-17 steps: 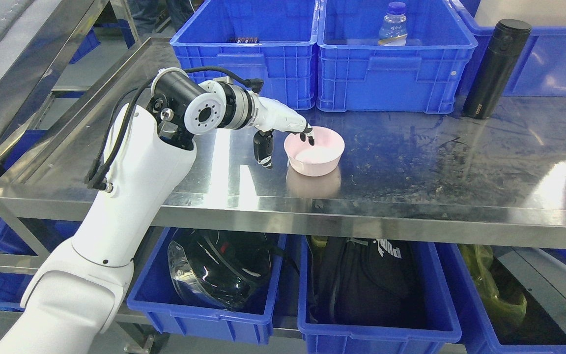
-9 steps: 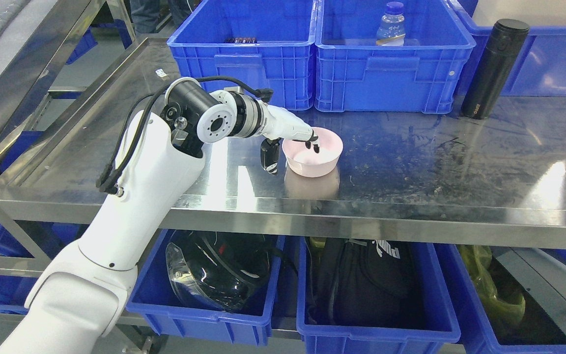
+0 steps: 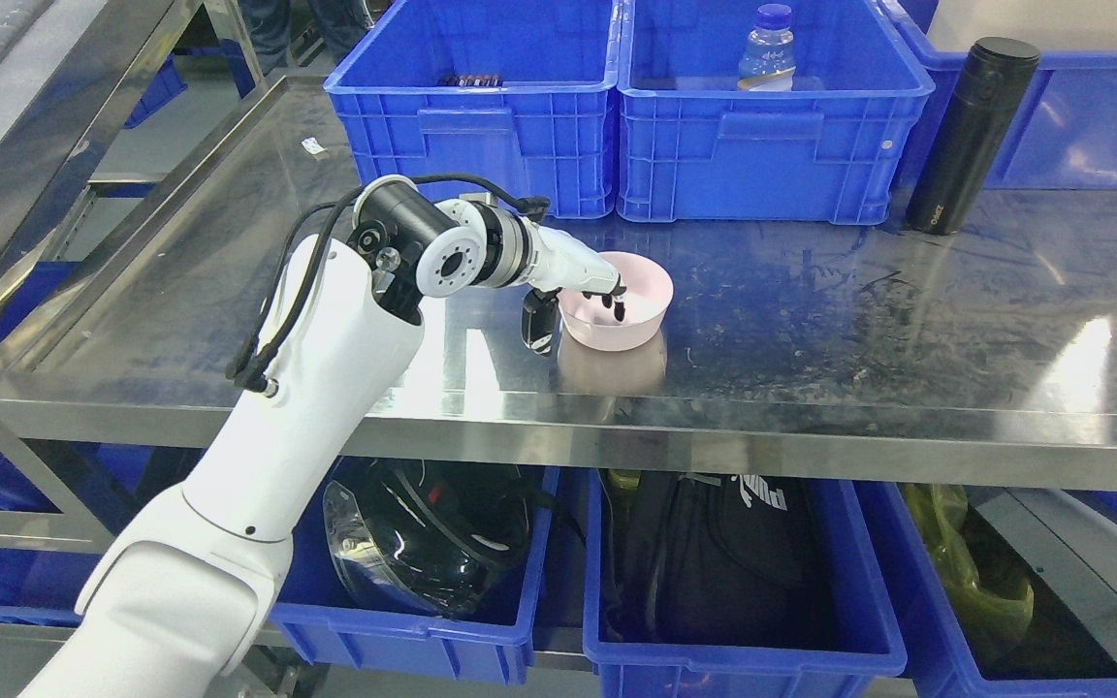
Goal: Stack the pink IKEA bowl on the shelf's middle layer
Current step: 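Hook the left hand fingers onto the pink bowl's rim and grip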
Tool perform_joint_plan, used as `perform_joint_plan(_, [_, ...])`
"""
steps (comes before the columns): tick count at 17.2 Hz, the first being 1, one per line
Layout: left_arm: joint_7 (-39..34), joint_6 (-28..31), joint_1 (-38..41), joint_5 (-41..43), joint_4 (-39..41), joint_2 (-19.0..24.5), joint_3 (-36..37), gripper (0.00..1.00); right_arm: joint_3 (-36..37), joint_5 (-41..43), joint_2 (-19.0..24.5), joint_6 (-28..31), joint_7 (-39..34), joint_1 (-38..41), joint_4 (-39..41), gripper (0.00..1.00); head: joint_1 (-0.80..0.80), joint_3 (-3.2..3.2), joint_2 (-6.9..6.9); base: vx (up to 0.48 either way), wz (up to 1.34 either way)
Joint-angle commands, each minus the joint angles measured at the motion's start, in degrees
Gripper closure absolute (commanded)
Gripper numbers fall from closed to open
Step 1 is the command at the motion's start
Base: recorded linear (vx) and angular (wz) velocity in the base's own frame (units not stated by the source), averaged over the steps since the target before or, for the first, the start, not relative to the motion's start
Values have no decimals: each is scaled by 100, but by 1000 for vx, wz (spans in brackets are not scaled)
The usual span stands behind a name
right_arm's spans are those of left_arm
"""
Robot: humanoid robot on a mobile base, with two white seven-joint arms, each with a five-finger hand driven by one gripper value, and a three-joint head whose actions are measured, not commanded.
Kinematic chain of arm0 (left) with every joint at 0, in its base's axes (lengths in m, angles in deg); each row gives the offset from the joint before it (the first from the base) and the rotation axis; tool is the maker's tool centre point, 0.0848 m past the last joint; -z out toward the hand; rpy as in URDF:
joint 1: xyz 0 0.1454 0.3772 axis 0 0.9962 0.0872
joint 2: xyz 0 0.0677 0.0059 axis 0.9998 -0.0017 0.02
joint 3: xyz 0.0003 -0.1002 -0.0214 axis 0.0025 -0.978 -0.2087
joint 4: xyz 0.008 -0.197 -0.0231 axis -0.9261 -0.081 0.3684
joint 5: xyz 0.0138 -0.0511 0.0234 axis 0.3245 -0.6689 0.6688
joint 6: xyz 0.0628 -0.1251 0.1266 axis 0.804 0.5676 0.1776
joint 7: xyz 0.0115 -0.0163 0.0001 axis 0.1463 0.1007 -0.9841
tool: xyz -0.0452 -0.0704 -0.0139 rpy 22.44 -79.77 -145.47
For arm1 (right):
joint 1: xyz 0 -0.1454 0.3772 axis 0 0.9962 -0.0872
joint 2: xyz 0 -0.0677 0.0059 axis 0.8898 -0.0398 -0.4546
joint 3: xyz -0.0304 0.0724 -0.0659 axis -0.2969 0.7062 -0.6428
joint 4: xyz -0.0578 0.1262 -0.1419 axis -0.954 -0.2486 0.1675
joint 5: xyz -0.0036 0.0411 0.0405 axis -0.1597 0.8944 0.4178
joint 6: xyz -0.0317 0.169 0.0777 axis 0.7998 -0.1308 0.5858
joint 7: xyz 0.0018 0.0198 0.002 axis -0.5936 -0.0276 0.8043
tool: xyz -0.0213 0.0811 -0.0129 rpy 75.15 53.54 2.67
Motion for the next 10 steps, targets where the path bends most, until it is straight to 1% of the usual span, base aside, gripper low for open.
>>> perform_joint_plan(1, [-21, -230, 212, 26, -635, -729, -271, 51, 0, 0, -100, -4, 3, 26, 100, 0, 0, 0, 0, 0, 0])
perform_joint_plan(3, [-29, -625, 265, 25, -706, -832, -595, 74, 0, 0, -100, -4, 3, 26, 100, 0, 0, 0, 0, 0, 0])
perform_joint_plan(5, [-21, -1283, 265, 8, -776, -832, -1034, 96, 0, 0, -100, -4, 3, 26, 100, 0, 0, 0, 0, 0, 0])
perform_joint_plan(6, [-21, -1565, 256, 8, -794, -832, -1289, 99, 0, 0, -100, -4, 3, 26, 100, 0, 0, 0, 0, 0, 0])
perform_joint_plan(8, [-20, -1952, 230, -53, -829, -832, -1693, 99, 0, 0, -100, -4, 3, 26, 100, 0, 0, 0, 0, 0, 0])
perform_joint_plan(10, [-21, -2383, 195, -525, -733, -832, -2238, 100, 0, 0, -100, -4, 3, 26, 100, 0, 0, 0, 0, 0, 0])
